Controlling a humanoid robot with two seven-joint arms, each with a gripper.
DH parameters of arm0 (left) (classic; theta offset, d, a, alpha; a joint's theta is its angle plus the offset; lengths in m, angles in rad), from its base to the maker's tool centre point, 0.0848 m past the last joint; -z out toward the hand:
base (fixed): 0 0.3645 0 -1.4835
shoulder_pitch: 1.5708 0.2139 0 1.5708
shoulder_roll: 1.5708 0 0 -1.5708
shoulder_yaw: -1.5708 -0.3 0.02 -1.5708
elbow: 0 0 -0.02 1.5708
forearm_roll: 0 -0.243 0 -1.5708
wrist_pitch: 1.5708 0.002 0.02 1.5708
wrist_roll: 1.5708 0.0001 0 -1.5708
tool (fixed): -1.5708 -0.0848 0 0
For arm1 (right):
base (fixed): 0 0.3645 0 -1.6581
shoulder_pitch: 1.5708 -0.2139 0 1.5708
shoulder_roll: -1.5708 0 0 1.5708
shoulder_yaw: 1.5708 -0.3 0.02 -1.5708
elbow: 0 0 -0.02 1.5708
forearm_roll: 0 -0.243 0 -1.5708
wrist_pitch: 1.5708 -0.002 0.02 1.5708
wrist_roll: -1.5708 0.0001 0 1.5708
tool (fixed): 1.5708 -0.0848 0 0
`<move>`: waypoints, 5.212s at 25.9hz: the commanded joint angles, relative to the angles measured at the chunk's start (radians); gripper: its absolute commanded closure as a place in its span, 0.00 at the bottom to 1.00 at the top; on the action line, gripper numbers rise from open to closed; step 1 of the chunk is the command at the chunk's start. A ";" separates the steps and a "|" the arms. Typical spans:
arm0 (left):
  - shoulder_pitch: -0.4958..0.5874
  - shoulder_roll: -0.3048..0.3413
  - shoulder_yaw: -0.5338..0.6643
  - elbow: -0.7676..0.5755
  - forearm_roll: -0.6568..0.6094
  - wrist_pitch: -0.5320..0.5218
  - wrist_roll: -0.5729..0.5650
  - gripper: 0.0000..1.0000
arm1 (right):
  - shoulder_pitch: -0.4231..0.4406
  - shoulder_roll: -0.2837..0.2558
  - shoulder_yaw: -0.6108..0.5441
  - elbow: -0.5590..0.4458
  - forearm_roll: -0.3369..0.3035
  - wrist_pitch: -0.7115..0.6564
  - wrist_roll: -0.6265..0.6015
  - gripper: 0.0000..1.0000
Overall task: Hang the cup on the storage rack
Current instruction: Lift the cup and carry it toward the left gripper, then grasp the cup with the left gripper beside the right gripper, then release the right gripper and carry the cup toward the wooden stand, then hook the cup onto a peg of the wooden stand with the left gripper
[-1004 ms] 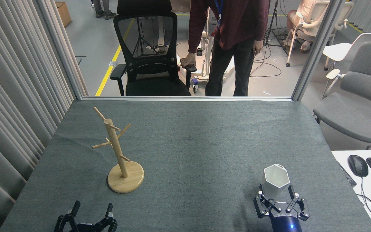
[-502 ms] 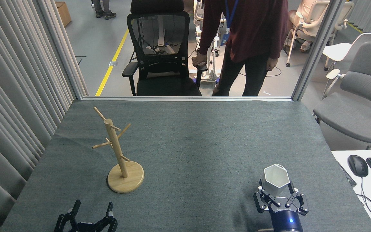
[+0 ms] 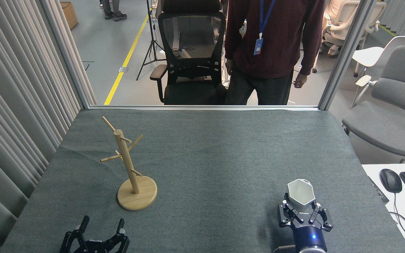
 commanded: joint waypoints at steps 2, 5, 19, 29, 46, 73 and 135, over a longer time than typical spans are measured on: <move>-0.011 0.007 -0.020 0.022 -0.009 -0.028 0.002 0.01 | 0.025 0.005 0.012 -0.094 -0.003 -0.006 0.008 0.50; -0.043 0.010 -0.078 0.059 -0.023 -0.102 0.000 0.01 | 0.043 0.014 0.110 -0.201 -0.003 -0.004 0.009 0.50; -0.181 -0.011 -0.296 0.221 -0.144 -0.086 0.011 0.01 | 0.169 0.137 0.412 -0.388 0.118 0.008 0.009 0.48; -0.169 -0.085 -0.414 0.181 -0.244 -0.074 0.031 0.01 | 0.198 0.187 0.520 -0.393 0.184 0.035 0.008 0.48; -0.171 -0.091 -0.434 0.189 -0.245 -0.066 0.032 0.01 | 0.312 0.171 0.544 -0.500 0.196 0.034 0.008 0.47; -0.171 -0.086 -0.431 0.163 -0.245 -0.068 0.054 0.49 | 0.373 0.149 0.541 -0.511 0.196 0.035 -0.015 0.40; -0.281 0.009 0.128 0.128 -0.672 0.098 0.051 0.57 | 0.362 0.079 0.187 -0.514 -0.023 0.124 0.018 0.02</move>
